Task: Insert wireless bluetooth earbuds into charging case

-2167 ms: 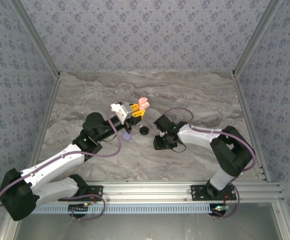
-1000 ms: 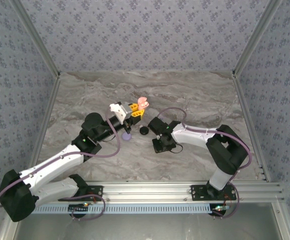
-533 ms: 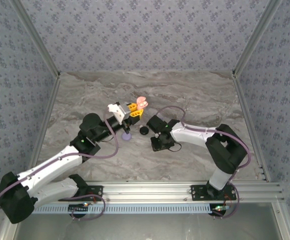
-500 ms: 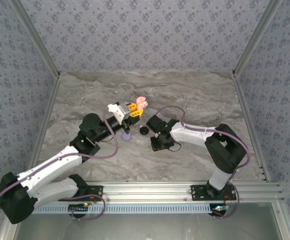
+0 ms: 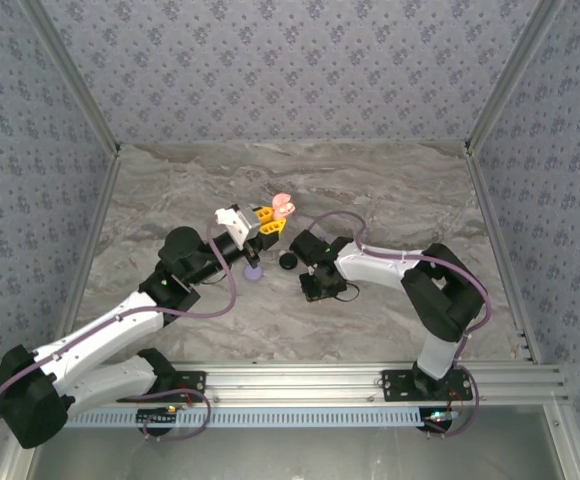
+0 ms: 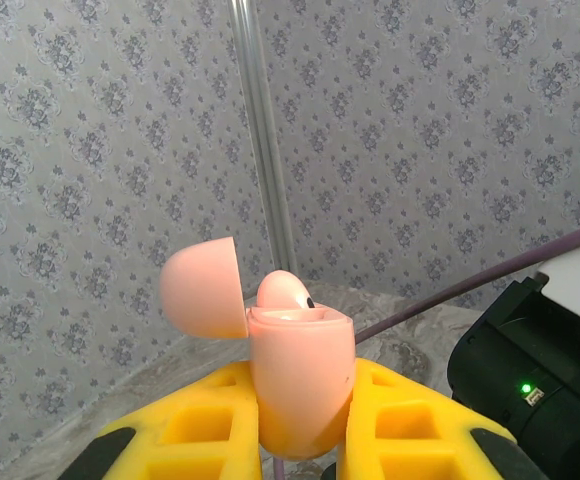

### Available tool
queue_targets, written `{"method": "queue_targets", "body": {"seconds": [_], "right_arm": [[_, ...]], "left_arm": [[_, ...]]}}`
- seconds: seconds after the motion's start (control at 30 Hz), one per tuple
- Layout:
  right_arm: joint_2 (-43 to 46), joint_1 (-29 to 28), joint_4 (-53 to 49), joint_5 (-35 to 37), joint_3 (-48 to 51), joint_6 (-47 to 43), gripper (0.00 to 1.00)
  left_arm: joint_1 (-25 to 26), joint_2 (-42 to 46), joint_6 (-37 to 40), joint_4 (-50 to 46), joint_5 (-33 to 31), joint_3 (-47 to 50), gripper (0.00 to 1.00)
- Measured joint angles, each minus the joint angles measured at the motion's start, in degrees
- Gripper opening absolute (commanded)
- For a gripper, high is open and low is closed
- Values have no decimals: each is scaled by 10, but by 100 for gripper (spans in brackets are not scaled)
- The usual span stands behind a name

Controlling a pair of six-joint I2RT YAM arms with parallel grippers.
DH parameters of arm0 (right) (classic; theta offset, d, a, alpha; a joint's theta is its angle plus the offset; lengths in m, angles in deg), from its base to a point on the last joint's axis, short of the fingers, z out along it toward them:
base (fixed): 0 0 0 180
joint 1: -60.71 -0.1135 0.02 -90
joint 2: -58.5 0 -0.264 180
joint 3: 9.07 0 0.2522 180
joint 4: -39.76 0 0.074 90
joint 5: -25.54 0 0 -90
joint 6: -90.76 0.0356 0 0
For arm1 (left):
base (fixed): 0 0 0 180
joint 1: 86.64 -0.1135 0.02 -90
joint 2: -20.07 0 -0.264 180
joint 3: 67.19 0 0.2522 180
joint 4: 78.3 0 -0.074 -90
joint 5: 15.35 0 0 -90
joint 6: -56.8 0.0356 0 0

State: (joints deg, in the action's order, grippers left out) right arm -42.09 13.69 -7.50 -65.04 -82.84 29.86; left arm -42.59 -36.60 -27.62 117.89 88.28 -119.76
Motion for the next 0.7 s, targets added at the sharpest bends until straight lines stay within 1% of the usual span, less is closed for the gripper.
{"method": "queue_targets", "body": {"seconds": [0.17, 0.27, 0.4, 0.53, 0.63, 0.7], "right_arm": [[9, 0, 4, 5, 2, -2, 23], [47, 2, 7, 12, 8, -4, 23], [154, 20, 13, 20, 10, -9, 23], [276, 57, 31, 21, 7, -17, 23], [350, 85, 48, 17, -3, -23, 23], [382, 96, 56, 10, -21, -31, 23]], "left_arm": [[0, 0, 0, 0, 0, 3, 0], [0, 0, 0, 0, 0, 5, 0], [0, -4, -3, 3, 0, 5, 0], [0, -26, -9, 14, 1, 5, 0], [0, -47, -14, 24, 5, 5, 0], [0, -59, -18, 33, 9, 5, 0]]}}
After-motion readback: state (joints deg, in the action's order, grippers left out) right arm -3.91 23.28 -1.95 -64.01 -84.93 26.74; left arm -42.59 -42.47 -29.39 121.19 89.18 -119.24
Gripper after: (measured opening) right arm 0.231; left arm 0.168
